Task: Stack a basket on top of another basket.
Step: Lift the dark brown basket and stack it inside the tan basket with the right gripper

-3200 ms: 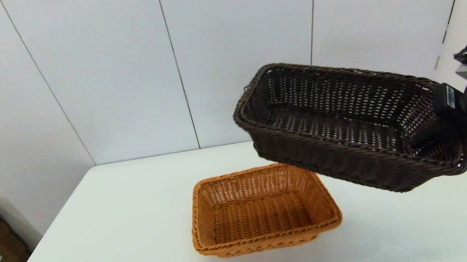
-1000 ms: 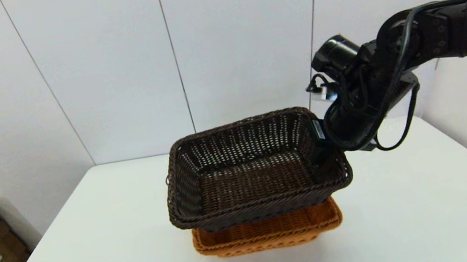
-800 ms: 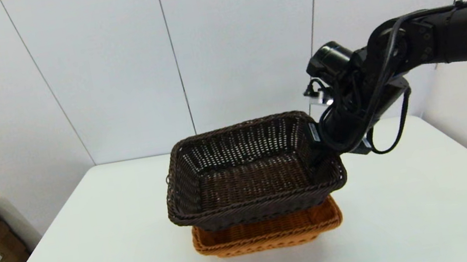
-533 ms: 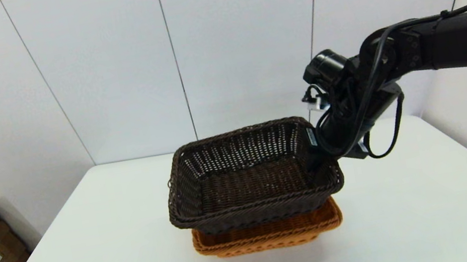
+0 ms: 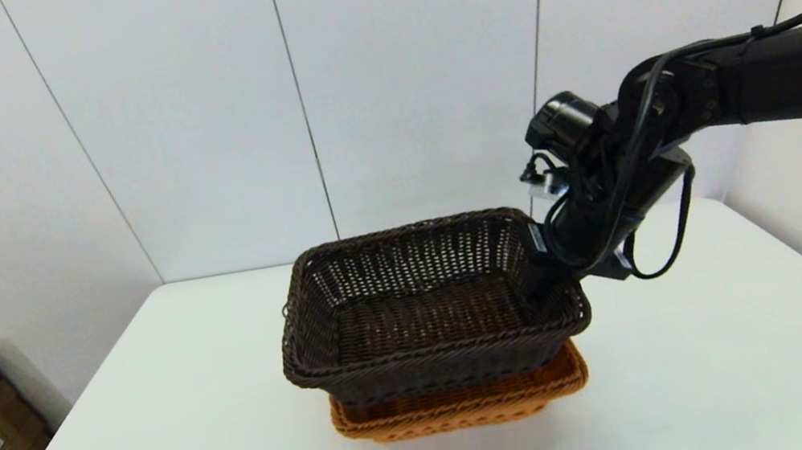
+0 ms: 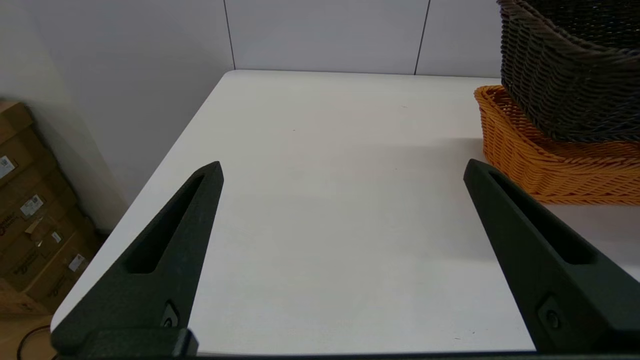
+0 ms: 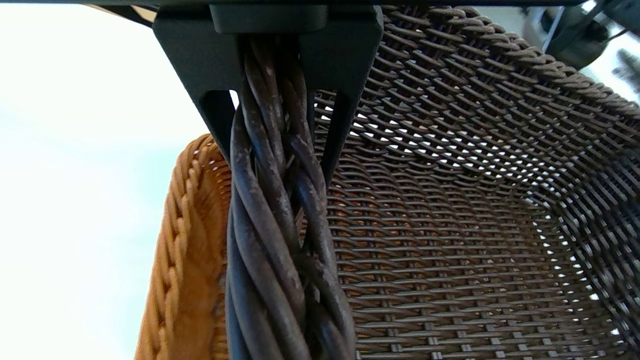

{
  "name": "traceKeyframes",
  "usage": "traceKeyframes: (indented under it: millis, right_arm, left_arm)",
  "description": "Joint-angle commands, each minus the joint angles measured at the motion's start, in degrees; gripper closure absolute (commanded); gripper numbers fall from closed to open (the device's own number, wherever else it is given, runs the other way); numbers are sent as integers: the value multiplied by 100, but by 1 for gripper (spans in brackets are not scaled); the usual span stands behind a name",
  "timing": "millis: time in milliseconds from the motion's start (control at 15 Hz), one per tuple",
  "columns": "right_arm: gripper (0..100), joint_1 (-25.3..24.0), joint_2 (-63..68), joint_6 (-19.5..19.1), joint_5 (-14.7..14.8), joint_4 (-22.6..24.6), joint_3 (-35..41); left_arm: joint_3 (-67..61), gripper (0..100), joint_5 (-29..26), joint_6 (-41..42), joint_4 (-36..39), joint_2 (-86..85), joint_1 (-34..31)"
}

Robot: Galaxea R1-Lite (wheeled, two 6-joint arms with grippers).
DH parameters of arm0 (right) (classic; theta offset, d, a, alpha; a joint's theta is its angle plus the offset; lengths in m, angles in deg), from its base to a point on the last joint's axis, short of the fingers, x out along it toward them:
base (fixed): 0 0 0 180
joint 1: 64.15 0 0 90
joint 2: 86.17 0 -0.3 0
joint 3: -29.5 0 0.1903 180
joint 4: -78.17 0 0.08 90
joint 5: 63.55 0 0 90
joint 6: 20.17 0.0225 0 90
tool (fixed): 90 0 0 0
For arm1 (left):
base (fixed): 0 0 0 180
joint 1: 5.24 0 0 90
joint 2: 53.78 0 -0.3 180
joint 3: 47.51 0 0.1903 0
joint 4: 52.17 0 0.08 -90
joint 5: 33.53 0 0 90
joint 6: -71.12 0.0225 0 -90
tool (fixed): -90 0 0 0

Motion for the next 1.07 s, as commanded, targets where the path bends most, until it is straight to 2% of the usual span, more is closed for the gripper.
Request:
traceKeyframes:
  millis: [67, 1067]
  right_arm:
    - [100, 80, 6, 10, -47, -23, 97]
    - [100, 159, 314, -60, -152, 12, 141]
  left_arm:
    - [4, 0, 3, -3, 0, -1, -1]
    - [-5, 0, 3, -3, 0, -1, -1]
